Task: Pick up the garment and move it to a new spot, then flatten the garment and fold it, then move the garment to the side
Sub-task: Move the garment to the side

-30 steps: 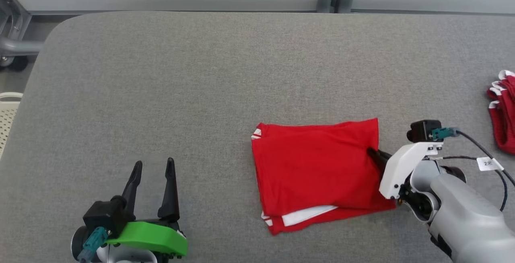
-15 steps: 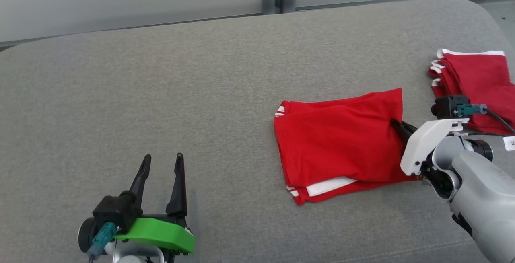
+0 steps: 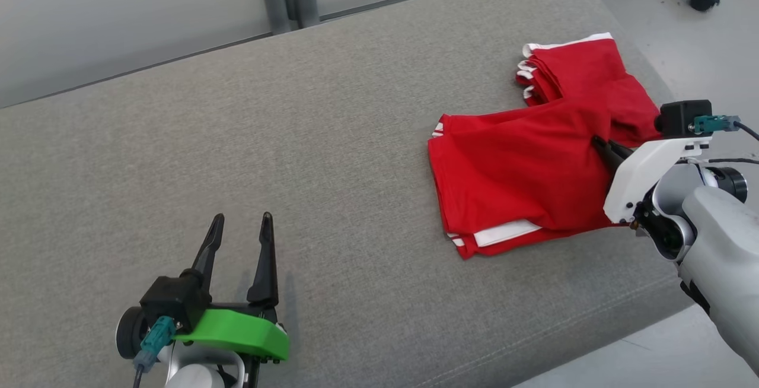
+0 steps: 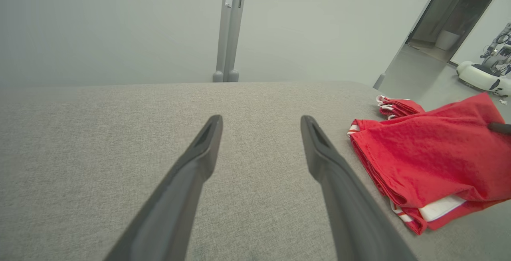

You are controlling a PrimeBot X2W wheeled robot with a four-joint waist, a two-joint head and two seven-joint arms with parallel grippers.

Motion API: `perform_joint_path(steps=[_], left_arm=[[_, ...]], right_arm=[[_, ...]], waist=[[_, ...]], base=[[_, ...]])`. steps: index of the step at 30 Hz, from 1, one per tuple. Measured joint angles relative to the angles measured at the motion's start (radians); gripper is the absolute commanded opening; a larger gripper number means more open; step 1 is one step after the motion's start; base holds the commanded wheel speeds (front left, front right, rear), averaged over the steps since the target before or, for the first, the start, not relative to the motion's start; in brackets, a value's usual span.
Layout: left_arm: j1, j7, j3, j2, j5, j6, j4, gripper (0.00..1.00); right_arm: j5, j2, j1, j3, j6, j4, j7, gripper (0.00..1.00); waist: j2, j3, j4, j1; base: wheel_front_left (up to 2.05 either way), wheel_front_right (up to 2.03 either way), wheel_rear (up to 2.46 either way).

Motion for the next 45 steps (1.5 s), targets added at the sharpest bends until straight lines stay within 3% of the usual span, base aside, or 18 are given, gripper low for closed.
perform_joint_path(steps=[4,9,18,31,45], left_arm=[[-0.003,0.000,0.001,-0.002,0.008,-0.004,0.005,1.00],[-0.009,-0.001,0.005,-0.004,0.009,-0.007,0.013,1.00],[-0.009,-0.001,0.011,-0.010,0.010,-0.013,0.019,1.00],[-0.011,-0.001,0.012,-0.019,0.018,-0.024,0.029,1.00],[-0.027,0.004,0.000,0.000,0.027,-0.029,0.021,1.00]], right_arm=[[0.002,-0.006,-0.017,0.004,0.000,0.000,-0.002,0.00],[0.007,0.000,-0.030,0.005,0.000,0.012,-0.012,0.00],[-0.003,0.014,-0.124,-0.007,0.000,0.047,-0.017,0.00],[-0.045,-0.013,-0.261,-0.055,0.000,0.205,-0.051,0.00],[-0.081,-0.121,-0.350,-0.089,0.000,0.368,-0.096,0.00]], waist=[[0.0000,0.007,-0.049,0.0000],[0.0000,0.019,-0.054,0.0000],[0.0000,0.016,-0.003,0.0000],[0.0000,0.048,0.080,0.0000],[0.0000,0.120,0.135,0.0000]], base=[[0.00,0.00,0.00],[0.00,0.00,0.00],[0.00,0.00,0.00],[0.00,0.00,0.00],[0.00,0.00,0.00]])
